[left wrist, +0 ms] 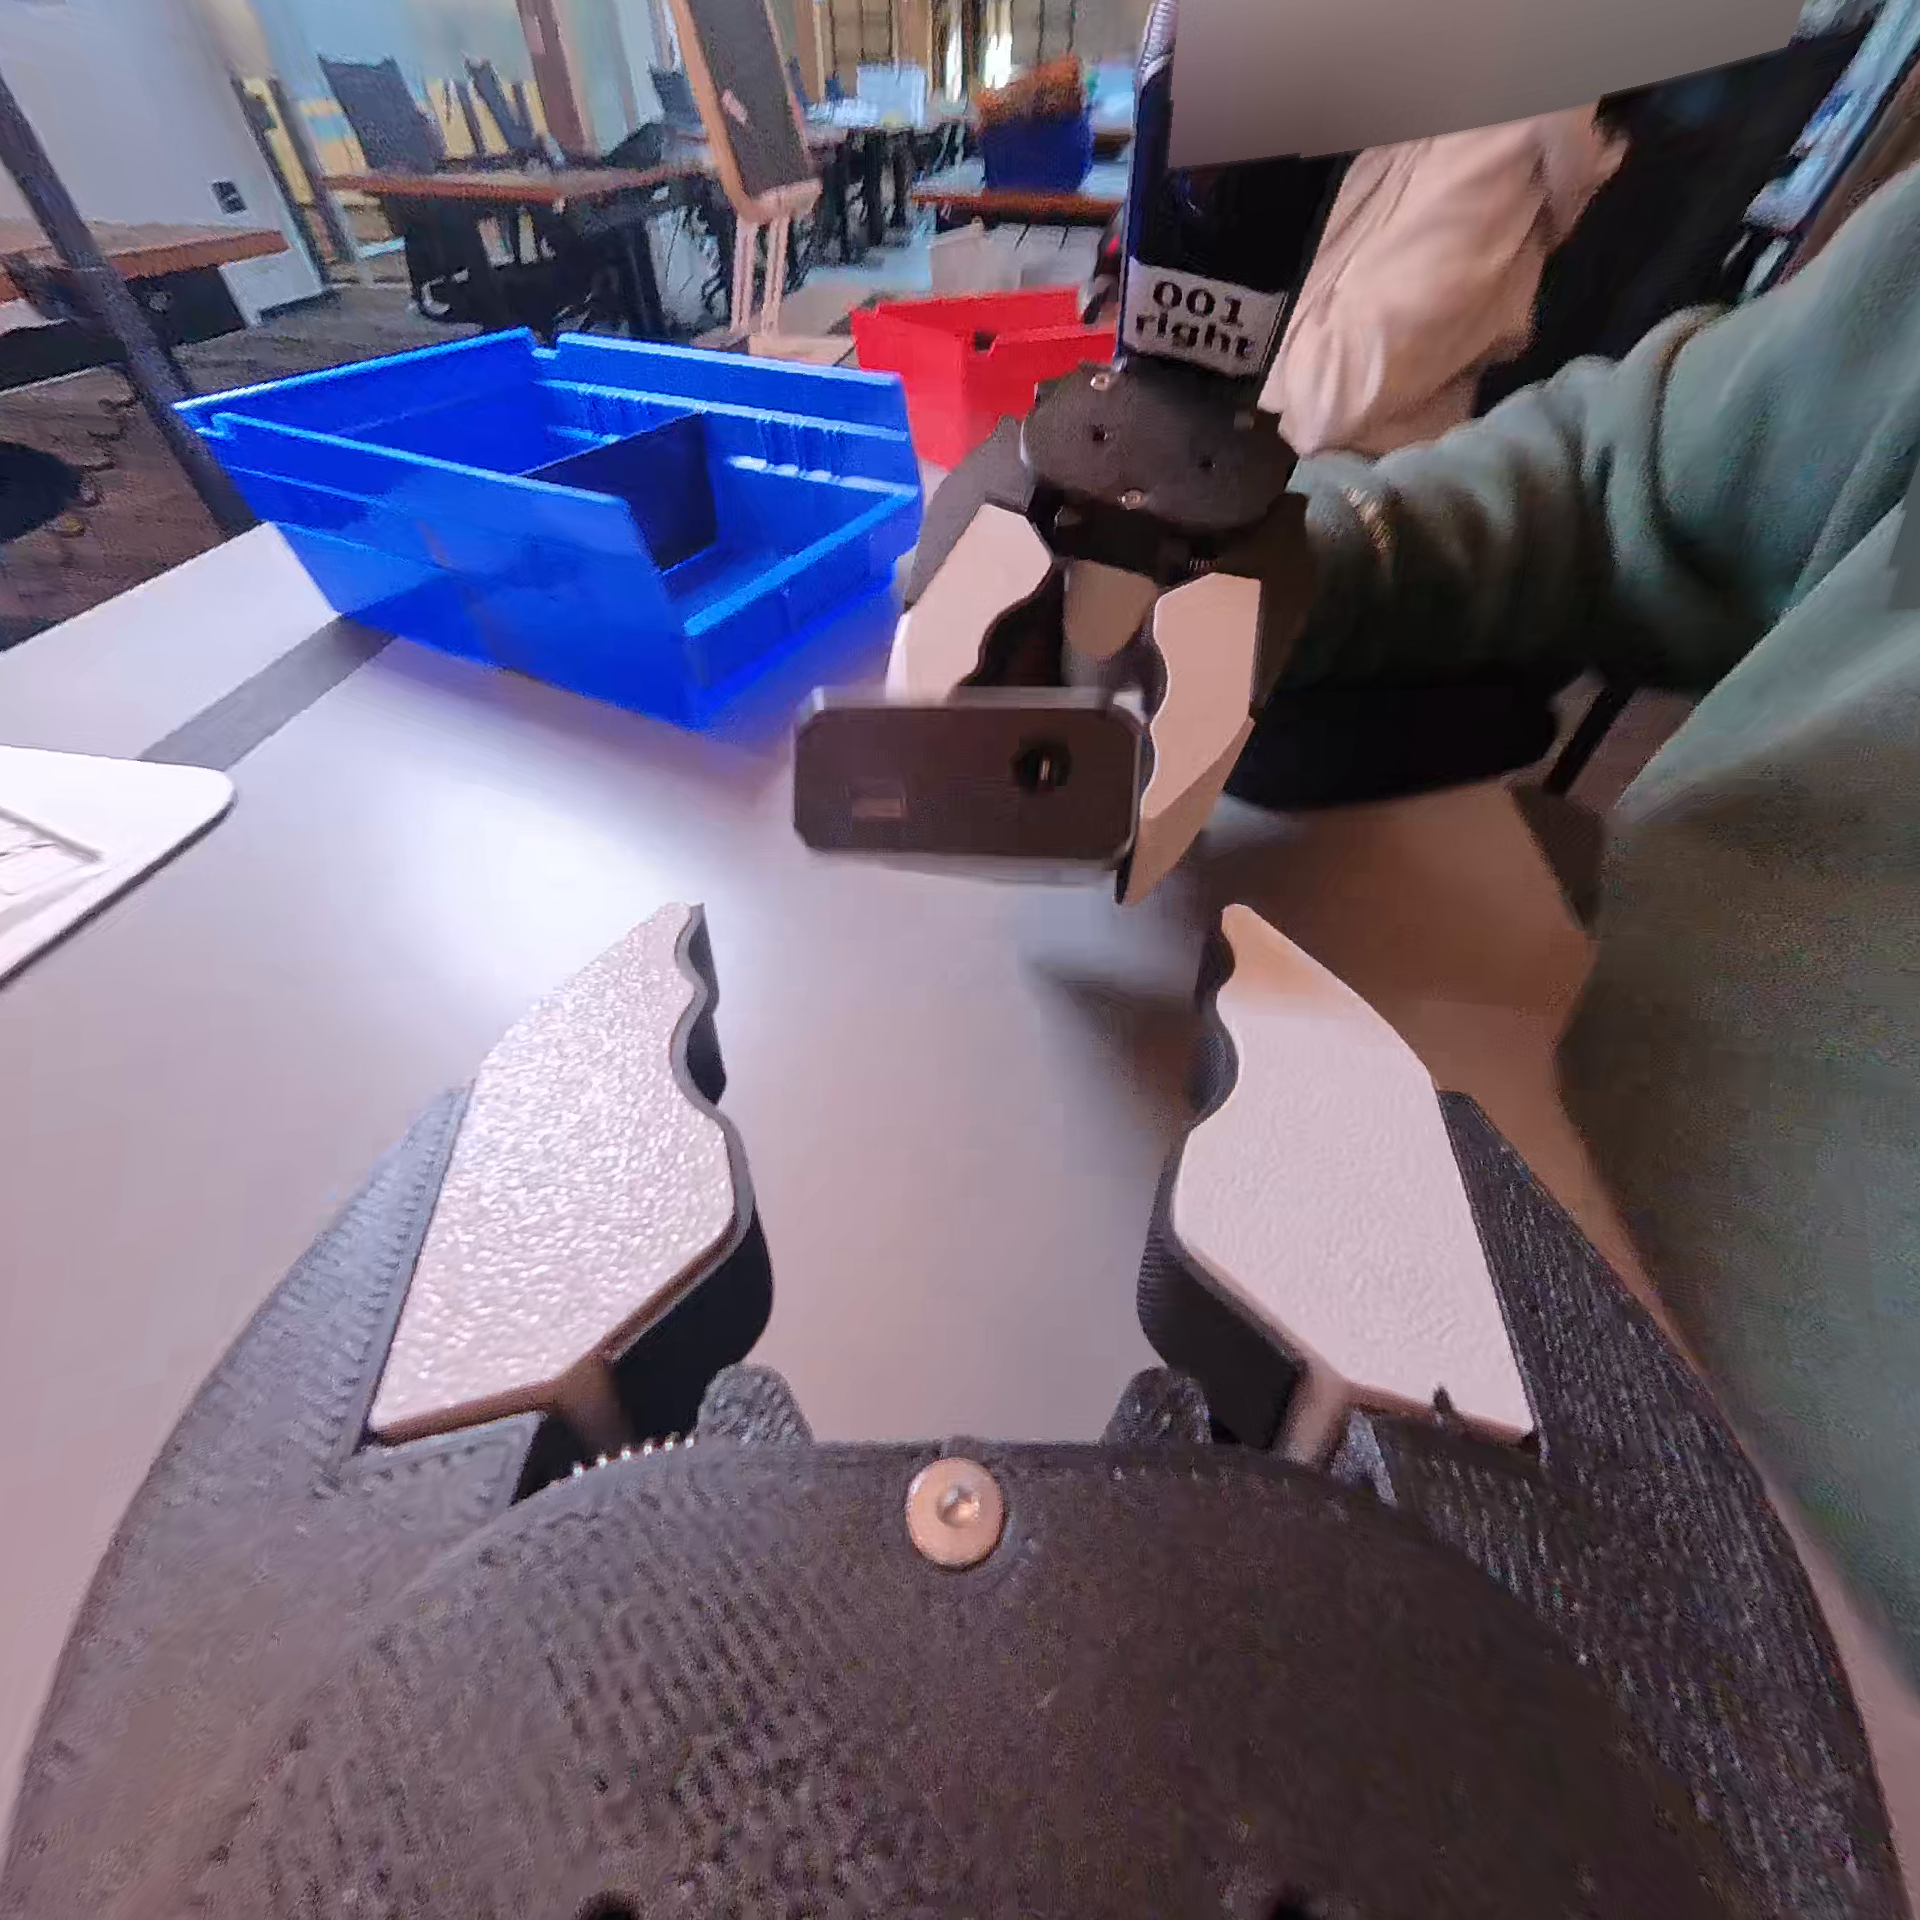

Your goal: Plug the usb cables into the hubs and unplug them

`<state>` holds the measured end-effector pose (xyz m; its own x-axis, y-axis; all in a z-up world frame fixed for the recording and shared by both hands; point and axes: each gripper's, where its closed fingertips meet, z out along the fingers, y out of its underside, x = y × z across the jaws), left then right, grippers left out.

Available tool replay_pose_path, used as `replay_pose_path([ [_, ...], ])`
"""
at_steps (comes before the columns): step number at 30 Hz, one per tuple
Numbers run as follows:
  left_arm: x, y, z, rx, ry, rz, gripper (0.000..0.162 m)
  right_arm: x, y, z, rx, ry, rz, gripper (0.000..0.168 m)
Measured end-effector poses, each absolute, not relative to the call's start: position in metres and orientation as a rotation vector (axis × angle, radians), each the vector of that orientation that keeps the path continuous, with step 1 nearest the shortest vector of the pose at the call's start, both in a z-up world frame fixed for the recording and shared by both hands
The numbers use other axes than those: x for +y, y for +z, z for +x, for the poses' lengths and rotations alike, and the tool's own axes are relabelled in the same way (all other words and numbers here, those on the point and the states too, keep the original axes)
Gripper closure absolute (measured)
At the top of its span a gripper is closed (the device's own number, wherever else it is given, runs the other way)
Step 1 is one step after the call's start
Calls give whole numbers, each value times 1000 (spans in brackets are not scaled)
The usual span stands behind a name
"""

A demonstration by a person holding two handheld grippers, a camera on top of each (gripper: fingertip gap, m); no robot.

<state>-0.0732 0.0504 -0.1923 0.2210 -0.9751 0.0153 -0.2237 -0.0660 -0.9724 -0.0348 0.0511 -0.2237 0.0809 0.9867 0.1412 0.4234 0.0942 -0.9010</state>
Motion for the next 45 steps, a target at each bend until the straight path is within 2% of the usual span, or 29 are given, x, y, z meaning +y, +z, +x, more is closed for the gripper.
replay_pose_path([
  [3,36,-182,-47,1142,-1077,-1412,75,42,-199,-47,-1415,823,-1348,111],
  [4,30,-179,-39,1163,-1068,-1377,80,36,-196,-53,-1412,819,-1320,111],
  [5,27,-178,-34,1187,-1014,-1346,91,31,-195,-58,-1418,807,-1297,111],
  [10,18,-180,-33,1293,-885,-1294,99,22,-201,-64,-1458,752,-1266,111],
  [15,22,-170,-46,1257,-892,-1279,100,39,-194,-26,-1588,787,-1397,112],
  [21,26,-188,-53,1291,-918,-1336,100,103,-253,77,-1705,572,-1863,127],
  [30,31,-199,-56,1296,-942,-1377,100,123,-294,83,-1624,648,-2160,138],
  [34,35,-200,-60,1283,-965,-1402,100,117,-299,81,-1662,630,-2159,152],
  [41,41,-205,-66,1281,-913,-1446,97,115,-298,74,-1678,504,-2030,153],
  [44,45,-227,-68,1351,-794,-1543,91,112,-294,68,-1658,503,-1991,153],
  [45,43,-230,-67,1352,-797,-1555,93,110,-292,67,-1654,506,-1981,153],
])
